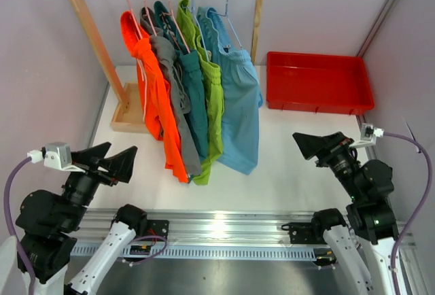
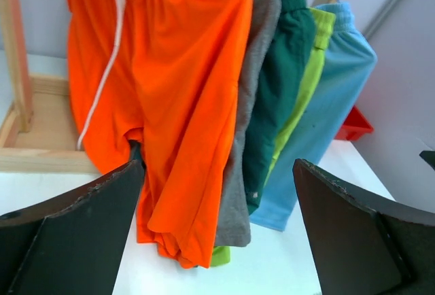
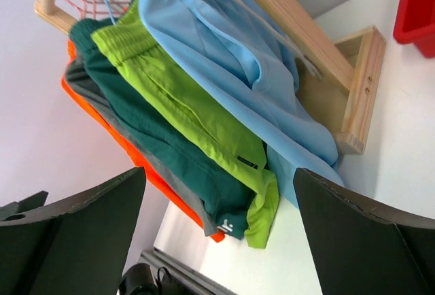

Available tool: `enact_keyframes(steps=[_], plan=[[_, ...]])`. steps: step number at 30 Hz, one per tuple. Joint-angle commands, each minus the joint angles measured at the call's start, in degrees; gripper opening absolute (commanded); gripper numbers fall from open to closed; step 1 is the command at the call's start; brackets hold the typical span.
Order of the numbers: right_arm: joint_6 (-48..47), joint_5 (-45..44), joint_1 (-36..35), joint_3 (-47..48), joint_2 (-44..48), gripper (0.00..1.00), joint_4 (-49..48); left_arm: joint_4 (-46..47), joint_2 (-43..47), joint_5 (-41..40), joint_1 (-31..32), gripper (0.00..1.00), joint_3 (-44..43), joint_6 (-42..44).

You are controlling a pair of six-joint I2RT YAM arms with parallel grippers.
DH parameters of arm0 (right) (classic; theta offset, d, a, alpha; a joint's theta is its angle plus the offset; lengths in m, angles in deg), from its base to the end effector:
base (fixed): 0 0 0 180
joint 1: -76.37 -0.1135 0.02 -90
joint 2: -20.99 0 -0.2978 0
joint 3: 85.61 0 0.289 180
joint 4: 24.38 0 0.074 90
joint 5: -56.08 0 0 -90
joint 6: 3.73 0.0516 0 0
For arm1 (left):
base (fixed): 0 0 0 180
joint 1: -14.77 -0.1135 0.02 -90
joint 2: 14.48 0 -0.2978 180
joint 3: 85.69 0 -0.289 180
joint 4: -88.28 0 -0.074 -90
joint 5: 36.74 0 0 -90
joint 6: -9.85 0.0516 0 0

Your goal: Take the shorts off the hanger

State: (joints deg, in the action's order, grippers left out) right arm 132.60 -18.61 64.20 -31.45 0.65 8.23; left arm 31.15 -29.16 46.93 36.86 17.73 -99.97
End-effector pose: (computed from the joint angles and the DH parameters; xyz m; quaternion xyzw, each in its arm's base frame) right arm 0.0994 0.0354 0.3805 0.1127 0.6907 0.4273 0.5723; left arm -0.0044 0.0079 0.4543 -0.0272 0.6767 -0.2279 0.6996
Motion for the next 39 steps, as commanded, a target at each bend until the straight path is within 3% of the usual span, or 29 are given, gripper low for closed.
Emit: enact_keyframes(steps=[1,5,11,12,13,16,18,21,23,27,29,33,34,39], plan=[[-0.6,-4.5,-0.2,4.1,3.0,0.99,6.8,4.5,0.8,5.4,1.0,0.99,-0.3,2.0],[-1.1,-6.9,-0.3,6.5,5.5,0.99,15.9,13.1,4.8,12.6,2.3,0.99,6.9,2.5],[-2.2,-3.8,-0.1,7.9,9.9,0.99,20.2,27.2,7.1,19.4,3.9,0.98,16.0,-0.7],[-2.2,-2.8,-0.1,7.8,10.5,0.99,20.0,28.0,5.0,19.8,3.9,0.93,16.0,-0.8],[-2.2,-1.7,0.0,7.7,11.5,0.99,19.6,28.7,3.3,19.8,3.9,0.77,15.6,-0.7],[-2.5,1.0,0.1,6.3,13.6,0.99,18.3,25.3,-6.8,14.1,3.9,0.43,7.8,1.1],[-2.2,0.7,0.2,4.9,14.7,1.00,17.4,22.7,-12.5,13.5,3.9,0.38,-2.3,3.2],[-1.2,-1.6,0.4,1.3,15.3,0.99,16.4,19.0,-24.6,12.1,4.5,0.41,-16.1,4.0],[0.3,-3.3,0.3,-0.4,14.3,0.99,15.3,15.4,-34.4,12.0,4.6,0.53,-28.4,3.5],[1.4,-6.5,0.4,-1.2,12.0,1.00,14.3,14.7,-45.4,12.1,5.4,0.83,-37.2,0.4],[0.2,-7.6,0.5,-0.3,11.4,1.00,14.4,15.0,-50.8,10.4,7.3,0.90,-41.6,0.1],[-0.9,-10.6,0.5,1.6,10.8,0.99,16.4,8.3,-64.4,-1.5,15.2,0.90,-56.0,3.0],[-2.2,-10.8,0.4,2.1,10.6,0.99,17.2,7.0,-67.5,-2.7,16.0,0.89,-63.9,3.3],[-6.6,-10.0,0.4,2.7,9.6,0.99,18.4,3.6,-83.3,-7.1,18.6,0.88,-75.4,3.8]])
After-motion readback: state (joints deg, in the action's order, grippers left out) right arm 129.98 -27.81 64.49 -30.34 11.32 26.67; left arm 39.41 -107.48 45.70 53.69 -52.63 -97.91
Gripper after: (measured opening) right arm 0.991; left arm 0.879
